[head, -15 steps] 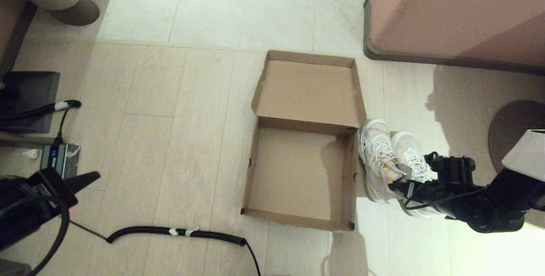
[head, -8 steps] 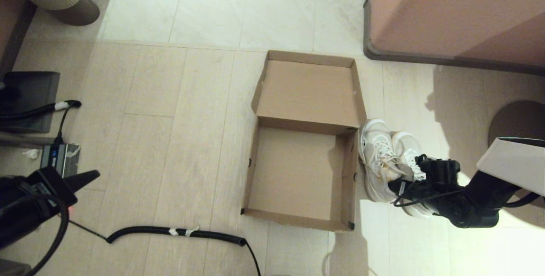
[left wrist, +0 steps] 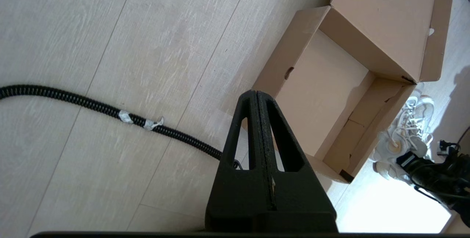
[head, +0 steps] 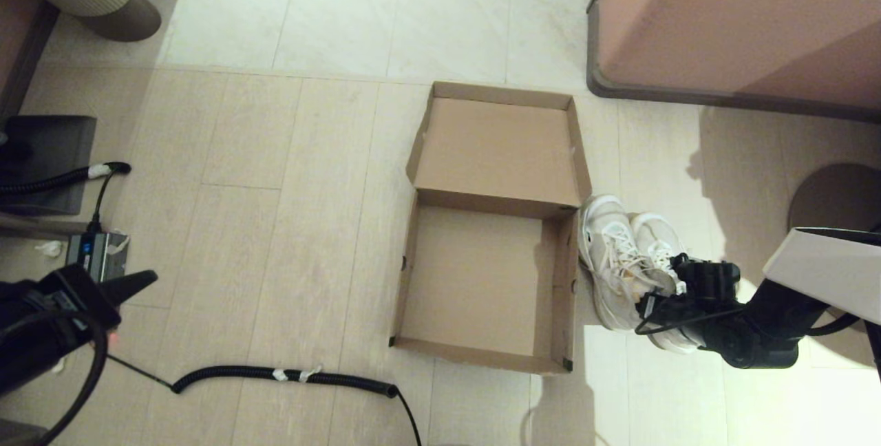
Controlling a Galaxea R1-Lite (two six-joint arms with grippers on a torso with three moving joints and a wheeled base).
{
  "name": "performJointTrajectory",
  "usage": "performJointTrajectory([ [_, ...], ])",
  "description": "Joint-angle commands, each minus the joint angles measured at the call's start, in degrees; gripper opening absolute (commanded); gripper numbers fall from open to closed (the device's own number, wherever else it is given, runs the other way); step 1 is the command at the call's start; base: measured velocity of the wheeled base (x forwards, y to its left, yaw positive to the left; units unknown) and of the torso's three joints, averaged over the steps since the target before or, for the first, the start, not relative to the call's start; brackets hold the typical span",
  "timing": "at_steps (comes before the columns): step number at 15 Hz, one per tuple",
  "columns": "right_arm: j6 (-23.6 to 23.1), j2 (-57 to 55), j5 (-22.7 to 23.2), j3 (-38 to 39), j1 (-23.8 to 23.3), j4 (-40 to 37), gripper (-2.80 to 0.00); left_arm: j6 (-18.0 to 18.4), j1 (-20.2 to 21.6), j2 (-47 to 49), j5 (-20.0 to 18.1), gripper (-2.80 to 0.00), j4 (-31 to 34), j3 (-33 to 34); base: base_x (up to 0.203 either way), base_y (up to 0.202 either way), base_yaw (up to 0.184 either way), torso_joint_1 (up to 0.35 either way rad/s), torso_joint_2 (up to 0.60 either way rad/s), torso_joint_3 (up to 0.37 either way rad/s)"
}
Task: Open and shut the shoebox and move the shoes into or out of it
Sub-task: Put the shoes into the shoe box
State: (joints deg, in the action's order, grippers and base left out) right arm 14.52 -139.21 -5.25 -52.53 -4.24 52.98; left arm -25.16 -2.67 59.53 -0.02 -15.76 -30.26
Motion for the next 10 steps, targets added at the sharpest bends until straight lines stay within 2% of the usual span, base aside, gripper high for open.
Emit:
performJointTrajectory([
  [1, 0.07, 0.68, 0.0, 0.34, -0.06, 0.35, -2.8, -0.06, 0.03, -0.42, 0.02, -2.8, -0.06, -0.07, 0.0, 0.0, 0.0, 0.0, 0.0, 0.0],
  [5, -0.02, 4.4, 0.26, 2.84, -0.47, -0.14, -2.8, 0.11, 0.03, -1.1, 0.11, -2.8, 0.41, -0.7, 0.0, 0.0, 0.0, 0.0, 0.0, 0.0],
  [10, -0.02, 18.73, 2.12, 13.13, -1.09, -1.92, -2.8, 0.02, -0.05, -1.52, 0.03, -2.8, 3.93, -0.74, 0.0, 0.0, 0.0, 0.0, 0.0, 0.0],
])
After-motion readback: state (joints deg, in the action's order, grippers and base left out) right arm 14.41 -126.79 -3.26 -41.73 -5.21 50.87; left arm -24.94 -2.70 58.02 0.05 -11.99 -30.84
